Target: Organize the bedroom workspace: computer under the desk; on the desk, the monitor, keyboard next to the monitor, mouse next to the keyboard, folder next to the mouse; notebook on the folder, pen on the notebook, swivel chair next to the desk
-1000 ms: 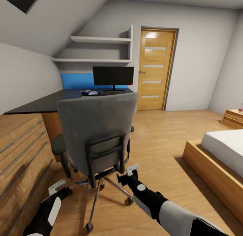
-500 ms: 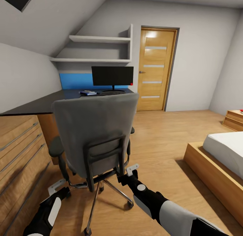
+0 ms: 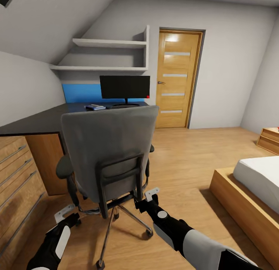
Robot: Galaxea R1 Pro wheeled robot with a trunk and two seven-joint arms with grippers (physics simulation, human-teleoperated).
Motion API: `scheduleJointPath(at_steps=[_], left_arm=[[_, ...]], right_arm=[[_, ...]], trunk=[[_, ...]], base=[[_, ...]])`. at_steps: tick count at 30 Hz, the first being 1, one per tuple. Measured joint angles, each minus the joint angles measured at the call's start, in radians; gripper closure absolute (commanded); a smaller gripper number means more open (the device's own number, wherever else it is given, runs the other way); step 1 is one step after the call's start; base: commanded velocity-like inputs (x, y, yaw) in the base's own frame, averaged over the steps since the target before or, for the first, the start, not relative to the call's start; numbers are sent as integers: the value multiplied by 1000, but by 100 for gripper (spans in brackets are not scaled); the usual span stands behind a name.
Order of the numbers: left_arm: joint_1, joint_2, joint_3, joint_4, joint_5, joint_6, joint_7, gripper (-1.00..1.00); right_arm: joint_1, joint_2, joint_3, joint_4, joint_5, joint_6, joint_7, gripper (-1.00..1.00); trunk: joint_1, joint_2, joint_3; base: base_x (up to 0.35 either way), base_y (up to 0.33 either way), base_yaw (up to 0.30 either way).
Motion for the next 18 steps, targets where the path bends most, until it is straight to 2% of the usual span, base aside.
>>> scheduleJointPath(at_steps=[11,18], left_arm=[[0,-1,-1,0,-3,1,-1,-100],[0,-2,-2,-1,-2,0,-4,-100]], right_arm=[[0,0,0,0,0,0,0,-100],[0,-1,0,0,0,0,0,-100]], trunk=[[0,0,0],[0,0,0]], base=[[265,-179,0],[318,-24,0]])
